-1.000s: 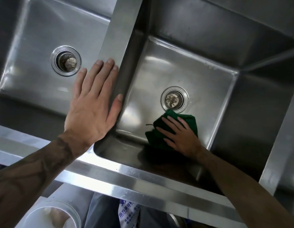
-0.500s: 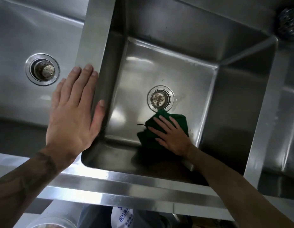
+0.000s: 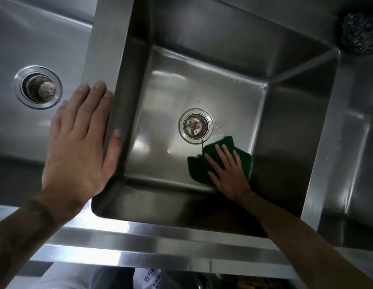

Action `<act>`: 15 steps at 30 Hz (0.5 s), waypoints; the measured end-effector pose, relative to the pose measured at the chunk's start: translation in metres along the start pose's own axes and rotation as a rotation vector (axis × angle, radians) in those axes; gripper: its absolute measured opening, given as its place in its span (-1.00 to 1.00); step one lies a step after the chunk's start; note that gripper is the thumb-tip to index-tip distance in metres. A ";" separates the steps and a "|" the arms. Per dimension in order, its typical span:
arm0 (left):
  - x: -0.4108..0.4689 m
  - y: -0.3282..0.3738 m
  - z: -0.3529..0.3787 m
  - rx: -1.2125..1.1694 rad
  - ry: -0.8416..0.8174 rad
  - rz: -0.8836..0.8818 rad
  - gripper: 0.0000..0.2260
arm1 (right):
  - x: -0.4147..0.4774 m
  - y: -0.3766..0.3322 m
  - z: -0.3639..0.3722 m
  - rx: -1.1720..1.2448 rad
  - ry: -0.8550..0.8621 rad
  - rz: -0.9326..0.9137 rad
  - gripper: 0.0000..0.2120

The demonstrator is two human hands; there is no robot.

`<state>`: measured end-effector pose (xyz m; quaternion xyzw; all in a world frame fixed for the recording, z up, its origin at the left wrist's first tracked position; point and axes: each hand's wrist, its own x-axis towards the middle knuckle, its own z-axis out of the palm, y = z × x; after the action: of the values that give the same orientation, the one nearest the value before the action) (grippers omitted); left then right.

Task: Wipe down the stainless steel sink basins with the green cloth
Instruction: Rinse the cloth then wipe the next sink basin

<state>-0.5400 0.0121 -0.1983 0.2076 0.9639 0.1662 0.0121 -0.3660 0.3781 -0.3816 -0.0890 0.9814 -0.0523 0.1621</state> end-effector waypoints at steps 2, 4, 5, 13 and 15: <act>0.001 -0.001 0.000 -0.005 0.003 0.000 -0.48 | -0.008 0.005 0.003 -0.051 -0.023 -0.104 -0.43; 0.000 -0.002 0.000 -0.018 0.005 0.010 -0.48 | -0.006 0.009 0.003 -0.030 -0.008 -0.057 -0.44; 0.001 -0.003 0.001 -0.022 0.003 0.017 -0.48 | 0.000 0.009 0.000 -0.001 0.015 0.018 -0.44; 0.002 0.002 -0.004 -0.025 -0.019 0.013 -0.47 | 0.050 -0.010 -0.006 0.085 0.182 0.605 -0.45; 0.003 0.001 -0.004 -0.032 -0.023 0.013 -0.46 | 0.026 -0.024 -0.001 0.089 0.110 0.514 -0.43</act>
<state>-0.5426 0.0126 -0.1940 0.2155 0.9596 0.1793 0.0253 -0.3868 0.3500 -0.3855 0.1731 0.9759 -0.0572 0.1200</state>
